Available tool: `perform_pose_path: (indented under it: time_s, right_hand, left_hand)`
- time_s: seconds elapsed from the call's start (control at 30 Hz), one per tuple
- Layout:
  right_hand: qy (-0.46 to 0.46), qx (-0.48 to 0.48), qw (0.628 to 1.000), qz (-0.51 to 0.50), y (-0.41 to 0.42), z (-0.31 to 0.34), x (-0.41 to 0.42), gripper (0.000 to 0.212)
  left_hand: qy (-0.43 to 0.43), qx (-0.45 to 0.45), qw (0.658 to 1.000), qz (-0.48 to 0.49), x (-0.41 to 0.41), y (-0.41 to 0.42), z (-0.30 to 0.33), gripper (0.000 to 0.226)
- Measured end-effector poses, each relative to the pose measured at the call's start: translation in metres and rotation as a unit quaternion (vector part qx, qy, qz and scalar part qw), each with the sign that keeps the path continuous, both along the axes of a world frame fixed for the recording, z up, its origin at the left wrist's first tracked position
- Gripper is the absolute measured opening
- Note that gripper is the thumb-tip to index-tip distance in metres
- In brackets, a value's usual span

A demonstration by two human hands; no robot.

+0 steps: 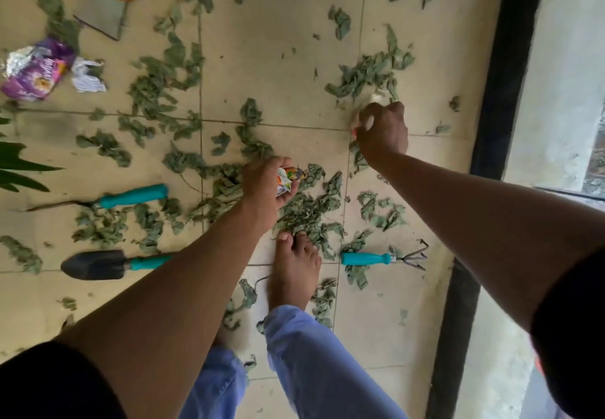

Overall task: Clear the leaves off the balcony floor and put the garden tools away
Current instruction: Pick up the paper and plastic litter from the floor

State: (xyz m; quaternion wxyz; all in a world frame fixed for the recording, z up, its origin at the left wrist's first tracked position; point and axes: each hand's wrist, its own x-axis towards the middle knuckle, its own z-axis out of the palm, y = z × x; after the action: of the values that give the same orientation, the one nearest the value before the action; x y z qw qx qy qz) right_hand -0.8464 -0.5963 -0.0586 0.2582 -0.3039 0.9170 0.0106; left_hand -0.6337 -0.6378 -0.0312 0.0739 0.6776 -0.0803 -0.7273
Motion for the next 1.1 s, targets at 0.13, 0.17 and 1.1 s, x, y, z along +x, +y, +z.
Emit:
perform_pose_path:
  time_s: [0.13, 0.17, 1.1]
  right_hand:
    - [-0.003, -0.023, 0.997, -0.071, 0.001, 0.017, 0.006, 0.019]
    - [-0.013, -0.045, 0.994, -0.094, 0.001, 0.027, 0.010, 0.018]
    - [-0.317, -0.166, 0.928, 0.108, -0.069, 0.276, 0.299, 0.023]
  left_hand:
    - [-0.003, 0.009, 1.000, -0.003, 0.013, 0.000, 0.015, 0.022]
    - [-0.001, 0.015, 1.000, -0.003, 0.017, -0.001, 0.020, 0.021]
    - [-0.018, -0.042, 0.997, 0.061, 0.215, -0.071, 0.229, 0.028]
